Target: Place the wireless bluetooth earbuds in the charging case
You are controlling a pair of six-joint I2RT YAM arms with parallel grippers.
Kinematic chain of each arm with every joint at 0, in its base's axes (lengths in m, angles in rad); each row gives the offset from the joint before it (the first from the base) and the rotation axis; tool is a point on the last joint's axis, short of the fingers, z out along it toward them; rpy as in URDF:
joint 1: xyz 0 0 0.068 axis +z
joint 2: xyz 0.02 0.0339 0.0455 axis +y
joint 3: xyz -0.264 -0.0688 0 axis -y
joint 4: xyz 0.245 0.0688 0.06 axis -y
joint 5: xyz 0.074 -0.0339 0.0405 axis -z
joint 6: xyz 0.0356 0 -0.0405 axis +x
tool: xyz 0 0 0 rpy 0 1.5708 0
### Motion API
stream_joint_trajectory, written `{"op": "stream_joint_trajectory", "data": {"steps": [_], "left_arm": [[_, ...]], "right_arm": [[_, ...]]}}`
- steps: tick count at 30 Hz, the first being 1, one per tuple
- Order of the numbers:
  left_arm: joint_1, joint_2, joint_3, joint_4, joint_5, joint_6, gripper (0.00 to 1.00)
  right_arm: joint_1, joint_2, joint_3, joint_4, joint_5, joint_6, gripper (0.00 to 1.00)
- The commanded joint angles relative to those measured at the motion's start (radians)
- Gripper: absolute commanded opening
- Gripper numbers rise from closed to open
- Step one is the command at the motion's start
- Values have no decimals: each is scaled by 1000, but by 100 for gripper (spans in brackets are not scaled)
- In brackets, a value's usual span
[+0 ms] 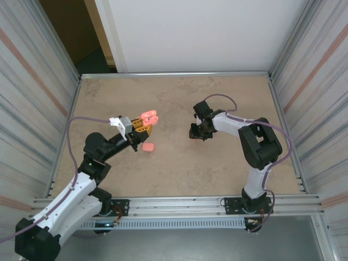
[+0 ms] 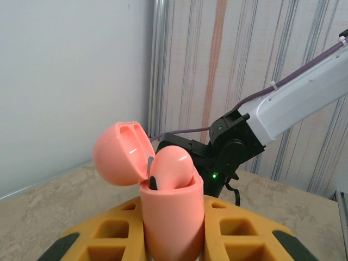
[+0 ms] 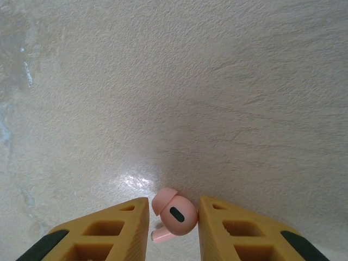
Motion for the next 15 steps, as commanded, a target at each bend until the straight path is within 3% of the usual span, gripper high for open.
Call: {"op": "stream_joint_trajectory", "data": {"steps": [1, 15], "left_arm": [[-3, -2, 27, -1, -6, 21, 0], [-5, -4, 23, -2, -4, 17, 0]], "right_arm": [[7, 25, 26, -12, -6, 11, 28], [13, 3, 14, 0, 9, -11, 18]]}}
